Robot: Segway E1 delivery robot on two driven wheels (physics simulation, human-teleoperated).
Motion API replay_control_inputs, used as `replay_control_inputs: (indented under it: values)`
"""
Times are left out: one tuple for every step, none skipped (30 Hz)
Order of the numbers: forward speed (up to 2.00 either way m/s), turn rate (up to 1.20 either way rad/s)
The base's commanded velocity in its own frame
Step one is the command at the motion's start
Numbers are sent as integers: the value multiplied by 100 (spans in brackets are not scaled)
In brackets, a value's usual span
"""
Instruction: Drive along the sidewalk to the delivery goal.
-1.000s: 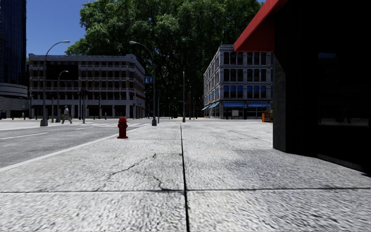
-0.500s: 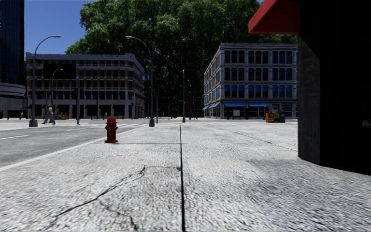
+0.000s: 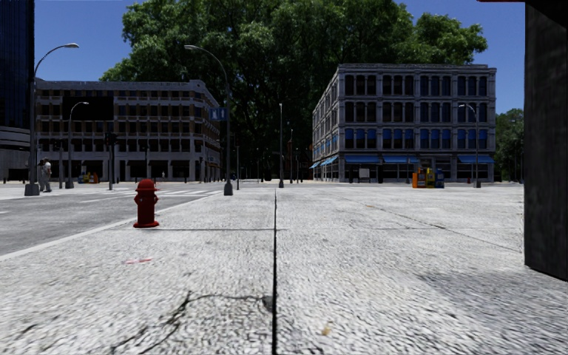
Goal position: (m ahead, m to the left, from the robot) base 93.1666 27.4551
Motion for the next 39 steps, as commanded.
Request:
replay_control_inputs:
  values:
    - [200, 0]
    - [200, 0]
    - [200, 0]
    - [200, 0]
    - [200, 0]
    - [200, 0]
    - [200, 0]
    - [200, 0]
    - [200, 0]
    - [200, 0]
    - [200, 0]
    - [200, 0]
    - [200, 0]
    - [200, 0]
    - [200, 0]
    - [200, 0]
    - [200, 0]
    - [200, 0]
    - [200, 0]
    - [200, 0]
    - [200, 0]
    - [200, 0]
    - [200, 0]
    - [200, 0]
    - [200, 0]
    - [200, 0]
    - [200, 0]
    - [200, 0]
    - [200, 0]
    - [200, 0]
    - [200, 0]
    - [200, 0]
    - [200, 0]
    - [200, 0]
    - [200, 0]
    - [200, 0]
    - [200, 0]
    - [200, 0]
    - [200, 0]
